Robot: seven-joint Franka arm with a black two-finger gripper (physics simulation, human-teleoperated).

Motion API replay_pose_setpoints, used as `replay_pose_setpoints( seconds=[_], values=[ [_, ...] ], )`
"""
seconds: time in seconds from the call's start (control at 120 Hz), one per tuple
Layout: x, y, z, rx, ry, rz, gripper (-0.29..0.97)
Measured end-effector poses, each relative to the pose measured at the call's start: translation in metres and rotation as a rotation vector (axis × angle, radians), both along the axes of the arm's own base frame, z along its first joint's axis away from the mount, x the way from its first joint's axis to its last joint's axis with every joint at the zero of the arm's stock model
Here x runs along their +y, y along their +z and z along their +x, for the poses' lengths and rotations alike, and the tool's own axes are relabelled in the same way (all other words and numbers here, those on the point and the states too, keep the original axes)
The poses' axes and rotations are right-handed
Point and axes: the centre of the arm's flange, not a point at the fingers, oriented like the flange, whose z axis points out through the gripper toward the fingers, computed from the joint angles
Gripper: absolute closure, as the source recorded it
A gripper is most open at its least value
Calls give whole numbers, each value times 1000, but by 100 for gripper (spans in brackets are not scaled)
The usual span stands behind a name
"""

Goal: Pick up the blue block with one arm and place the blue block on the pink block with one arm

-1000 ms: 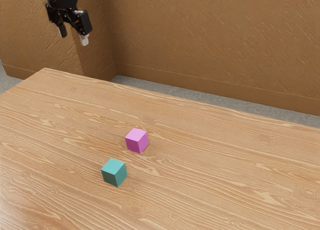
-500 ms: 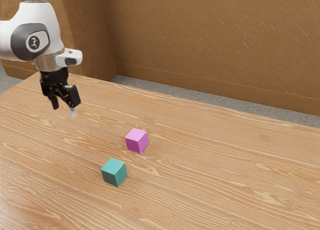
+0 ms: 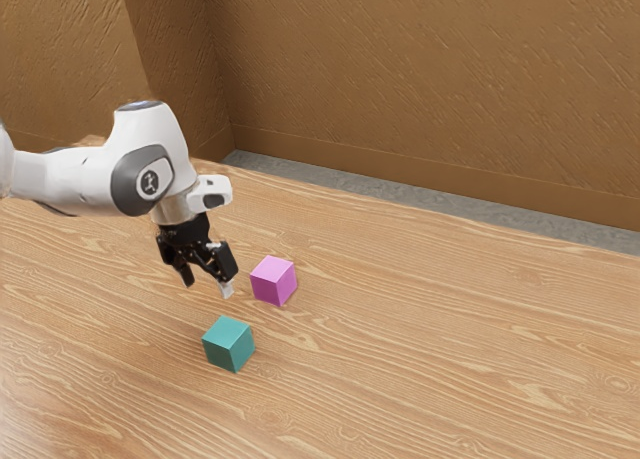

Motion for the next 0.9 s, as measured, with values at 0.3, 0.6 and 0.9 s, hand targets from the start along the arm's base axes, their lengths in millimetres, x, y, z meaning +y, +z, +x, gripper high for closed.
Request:
replay_pose_setpoints(
  seconds=[0.3, 0.6, 0.9],
  values=[
    [-27, -44, -11, 35, -7, -8, 0],
    [-14, -71, -8, 29, -23, 13, 0],
    [-28, -85, -7, 31, -58, -2, 0]
  ],
)
